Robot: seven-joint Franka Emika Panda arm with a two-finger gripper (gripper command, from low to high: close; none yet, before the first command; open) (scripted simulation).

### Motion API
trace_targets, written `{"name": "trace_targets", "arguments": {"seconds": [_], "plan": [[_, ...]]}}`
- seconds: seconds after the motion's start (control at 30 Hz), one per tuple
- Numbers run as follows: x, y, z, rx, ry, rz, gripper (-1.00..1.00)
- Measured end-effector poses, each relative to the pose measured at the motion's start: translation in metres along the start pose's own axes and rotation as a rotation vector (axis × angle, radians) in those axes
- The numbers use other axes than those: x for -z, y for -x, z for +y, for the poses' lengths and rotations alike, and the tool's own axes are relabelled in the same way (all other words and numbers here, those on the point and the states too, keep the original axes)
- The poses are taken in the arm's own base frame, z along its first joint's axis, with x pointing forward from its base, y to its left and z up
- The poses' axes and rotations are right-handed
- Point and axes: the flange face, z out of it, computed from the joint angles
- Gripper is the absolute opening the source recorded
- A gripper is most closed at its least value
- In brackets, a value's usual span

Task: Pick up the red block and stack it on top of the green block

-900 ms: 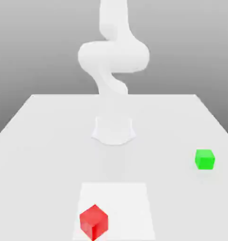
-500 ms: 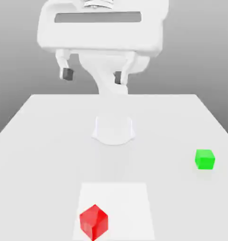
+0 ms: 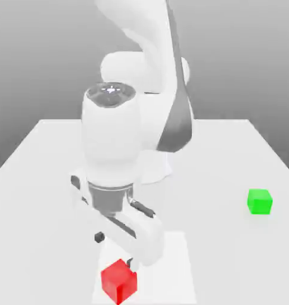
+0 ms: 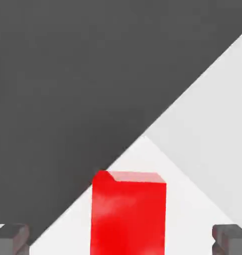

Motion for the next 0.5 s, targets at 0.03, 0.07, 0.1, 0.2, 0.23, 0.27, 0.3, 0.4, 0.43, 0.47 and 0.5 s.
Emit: {"name": "trace_targets", "arguments": {"seconds": [0.03,0.07,0.1,0.2,0.23,0.27,0.3,0.4,0.43,0.47,0.5], "plan": [[-0.013,0.000,0.000,-0.003,0.002,-0.002,0.00],[-0.026,0.000,0.001,-0.003,0.003,-0.002,0.00],[-0.038,0.000,0.002,-0.003,0.004,-0.002,-1.00],[-0.038,0.000,0.002,-0.003,0.003,-0.002,-1.00],[-0.038,0.001,0.002,-0.003,0.002,-0.002,-1.00],[-0.037,0.001,0.001,-0.003,0.002,-0.001,-1.00],[-0.043,0.001,0.002,-0.003,0.003,-0.001,-1.00],[-0.020,0.000,0.001,-0.005,0.002,-0.002,-1.00],[-0.009,0.000,0.001,-0.005,0.002,-0.002,-1.00],[0.003,0.000,0.001,-0.004,0.003,-0.002,-1.00],[0.013,0.004,0.002,0.004,0.003,-0.002,-1.00]]}}
